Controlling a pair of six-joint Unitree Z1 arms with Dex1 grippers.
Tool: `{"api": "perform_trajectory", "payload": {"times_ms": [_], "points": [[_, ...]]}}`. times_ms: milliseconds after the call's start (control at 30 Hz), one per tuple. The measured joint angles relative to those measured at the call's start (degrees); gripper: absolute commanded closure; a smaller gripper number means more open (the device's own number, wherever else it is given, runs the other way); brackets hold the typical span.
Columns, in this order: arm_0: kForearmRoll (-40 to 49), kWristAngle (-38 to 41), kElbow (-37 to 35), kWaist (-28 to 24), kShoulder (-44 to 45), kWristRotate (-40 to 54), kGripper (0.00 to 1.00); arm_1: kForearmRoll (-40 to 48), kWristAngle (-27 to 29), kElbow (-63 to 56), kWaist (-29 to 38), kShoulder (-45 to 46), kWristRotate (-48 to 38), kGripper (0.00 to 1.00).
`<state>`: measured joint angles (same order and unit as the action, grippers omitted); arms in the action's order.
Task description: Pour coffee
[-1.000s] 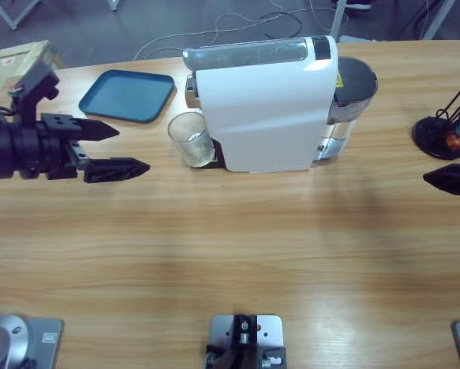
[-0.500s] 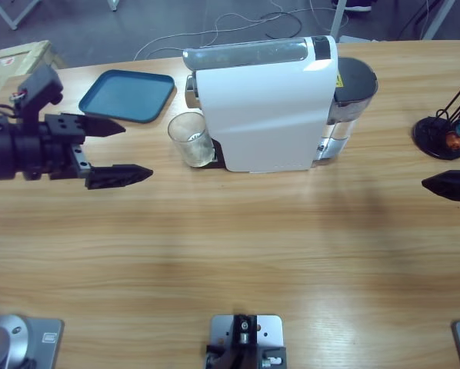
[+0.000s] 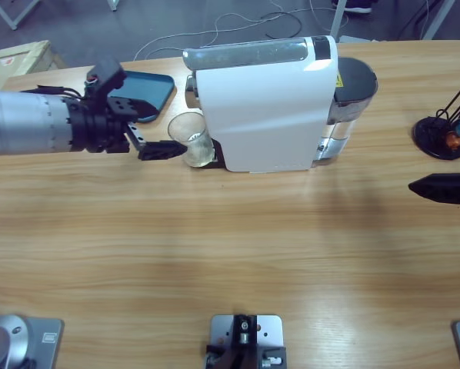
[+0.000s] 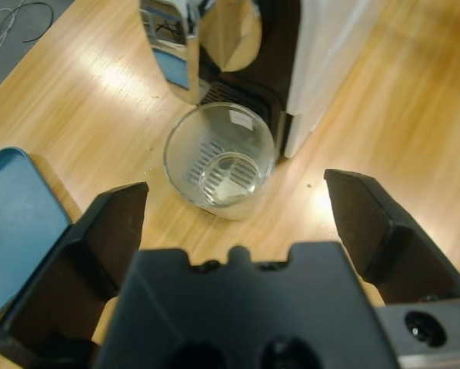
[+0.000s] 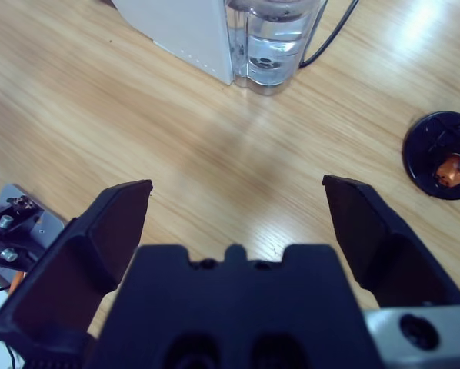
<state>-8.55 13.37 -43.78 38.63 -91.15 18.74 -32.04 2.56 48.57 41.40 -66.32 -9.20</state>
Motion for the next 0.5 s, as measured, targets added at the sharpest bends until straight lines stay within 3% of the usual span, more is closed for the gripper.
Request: {"api": "perform_trajectory", "payload": {"times_ms": [500], "points": [[-7.49,0.77,-0.30,-0.32,-8.80,0.00,0.000,1.18,-0.97,0.01,0.00,-3.40,0.00,0.000]]}}
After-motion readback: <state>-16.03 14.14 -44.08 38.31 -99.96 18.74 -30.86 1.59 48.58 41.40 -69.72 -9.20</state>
